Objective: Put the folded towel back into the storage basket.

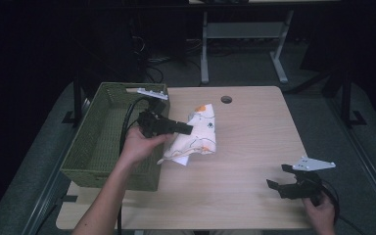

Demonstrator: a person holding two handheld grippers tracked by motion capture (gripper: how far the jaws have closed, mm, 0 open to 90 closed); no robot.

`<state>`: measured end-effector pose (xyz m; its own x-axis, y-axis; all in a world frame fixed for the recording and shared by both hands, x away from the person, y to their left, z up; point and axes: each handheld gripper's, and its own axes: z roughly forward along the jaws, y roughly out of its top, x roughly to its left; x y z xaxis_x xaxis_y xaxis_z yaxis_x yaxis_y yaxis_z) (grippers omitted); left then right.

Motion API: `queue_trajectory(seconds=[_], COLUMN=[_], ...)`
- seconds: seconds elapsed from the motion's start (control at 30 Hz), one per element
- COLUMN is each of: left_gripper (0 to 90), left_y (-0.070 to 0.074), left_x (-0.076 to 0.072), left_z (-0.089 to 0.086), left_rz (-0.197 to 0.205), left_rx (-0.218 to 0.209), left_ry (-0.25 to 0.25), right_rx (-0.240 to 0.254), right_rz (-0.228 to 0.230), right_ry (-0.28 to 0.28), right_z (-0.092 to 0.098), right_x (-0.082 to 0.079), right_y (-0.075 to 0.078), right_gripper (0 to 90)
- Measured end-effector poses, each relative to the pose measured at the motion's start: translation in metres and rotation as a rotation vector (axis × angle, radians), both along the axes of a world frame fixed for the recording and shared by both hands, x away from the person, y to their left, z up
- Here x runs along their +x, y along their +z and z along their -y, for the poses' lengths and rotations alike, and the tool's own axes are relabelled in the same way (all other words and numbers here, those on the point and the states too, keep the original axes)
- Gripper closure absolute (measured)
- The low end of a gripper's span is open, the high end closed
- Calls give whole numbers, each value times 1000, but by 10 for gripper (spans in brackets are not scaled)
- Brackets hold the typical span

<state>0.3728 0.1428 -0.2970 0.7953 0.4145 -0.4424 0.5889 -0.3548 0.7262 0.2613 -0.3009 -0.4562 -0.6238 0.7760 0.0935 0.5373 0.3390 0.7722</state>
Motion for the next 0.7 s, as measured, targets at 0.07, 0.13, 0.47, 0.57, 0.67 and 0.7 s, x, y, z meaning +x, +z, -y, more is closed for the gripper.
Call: queue_trajectory(seconds=[0.07, 0.13, 0.47, 0.57, 0.67, 0.7], left_gripper=[824, 824, 824, 823, 823, 824], left_y=[0, 1, 3, 3, 3, 3], left_x=[0, 0, 0, 1, 2, 2], left_z=[-3, -7, -27, -33, -38, -40], left_rz=[0, -4, -10, -8, -12, -12], left_rx=[1, -7, -14, -14, -16, -19], left_ry=[1, 5, 15, 23, 25, 29], right_rx=[-2, -2, -5, -6, -7, -8], right_rz=[0, 1, 1, 2, -1, -1], right_ry=[1, 0, -1, -2, -2, -2], right_z=[0, 0, 0, 0, 0, 0], right_x=[0, 0, 0, 0, 0, 0], right_y=[0, 0, 0, 0, 0, 0], right_gripper=[139, 139, 139, 139, 139, 139])
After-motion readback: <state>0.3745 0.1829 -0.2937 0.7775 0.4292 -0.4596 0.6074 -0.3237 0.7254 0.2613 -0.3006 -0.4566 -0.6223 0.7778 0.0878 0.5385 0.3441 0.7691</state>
